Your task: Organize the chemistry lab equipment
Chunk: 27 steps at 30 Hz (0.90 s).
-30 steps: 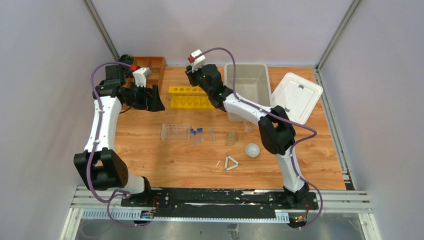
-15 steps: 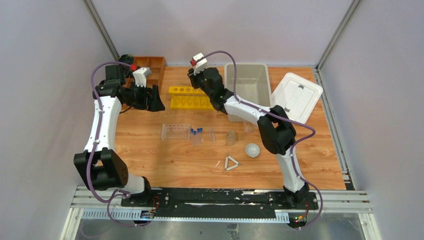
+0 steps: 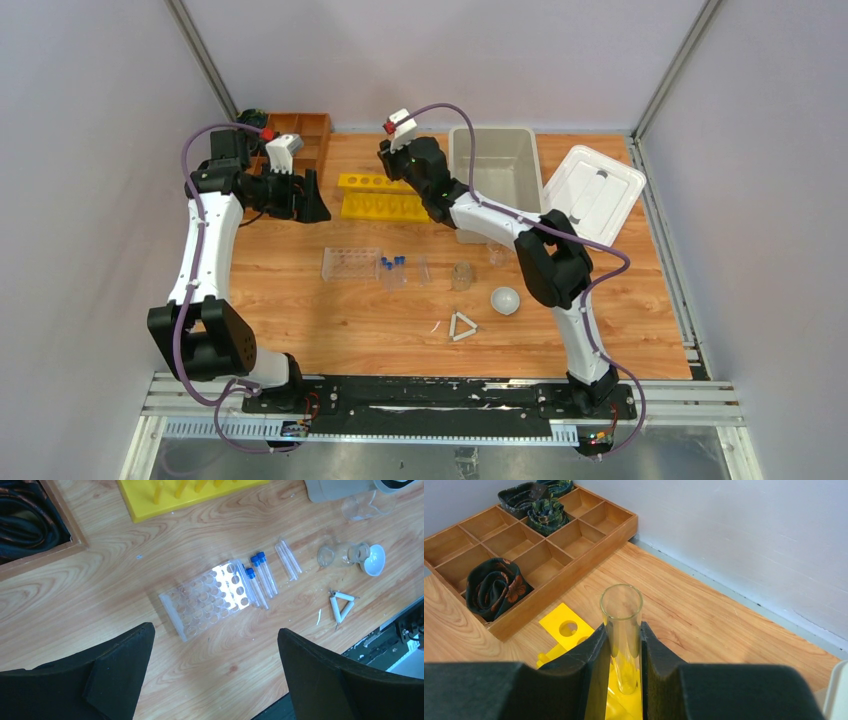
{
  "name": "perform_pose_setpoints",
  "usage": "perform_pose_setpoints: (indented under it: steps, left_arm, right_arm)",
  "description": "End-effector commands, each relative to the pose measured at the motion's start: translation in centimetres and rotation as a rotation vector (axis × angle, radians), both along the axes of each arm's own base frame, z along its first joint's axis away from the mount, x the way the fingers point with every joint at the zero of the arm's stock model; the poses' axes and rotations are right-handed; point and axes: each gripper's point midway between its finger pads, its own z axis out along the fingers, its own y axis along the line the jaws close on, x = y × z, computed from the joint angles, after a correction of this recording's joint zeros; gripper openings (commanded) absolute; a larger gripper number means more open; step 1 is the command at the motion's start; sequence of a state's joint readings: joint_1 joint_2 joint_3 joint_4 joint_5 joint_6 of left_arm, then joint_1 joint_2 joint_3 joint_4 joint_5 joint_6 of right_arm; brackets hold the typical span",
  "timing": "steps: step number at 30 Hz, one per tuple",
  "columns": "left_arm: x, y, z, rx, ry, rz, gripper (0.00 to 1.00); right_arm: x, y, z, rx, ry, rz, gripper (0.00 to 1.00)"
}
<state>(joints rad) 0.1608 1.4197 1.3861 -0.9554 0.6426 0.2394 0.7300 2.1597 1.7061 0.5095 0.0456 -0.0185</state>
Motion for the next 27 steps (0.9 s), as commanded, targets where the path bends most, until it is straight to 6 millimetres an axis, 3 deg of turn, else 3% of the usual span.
perform_pose_setpoints:
  steps: [1, 17, 22, 27]
  left_arm:
    - [0.2, 0.1, 1.9, 0.007, -0.062, -0.011, 1.00]
    - [0.2, 0.2, 1.5, 0.012, -0.050, -0.006, 1.00]
    - [0.1, 0.3, 1.6, 0.021, -0.056, -0.003, 1.00]
    - [-0.2, -0.4, 1.8, -0.022, -0.056, -0.027, 1.00]
  right_arm:
    - [0.6, 0.3, -1.2, -0.003, 0.024, 0.018, 0.00]
    - [0.0, 0.3, -5.5, -0.061, 0.066, 0.053, 0.01]
    - [-0.3, 0.1, -6.2, -0.056, 0.075, 0.051, 0.12]
    - [-0.5, -0.1, -5.8, -0.049, 0.073, 0.051, 0.34]
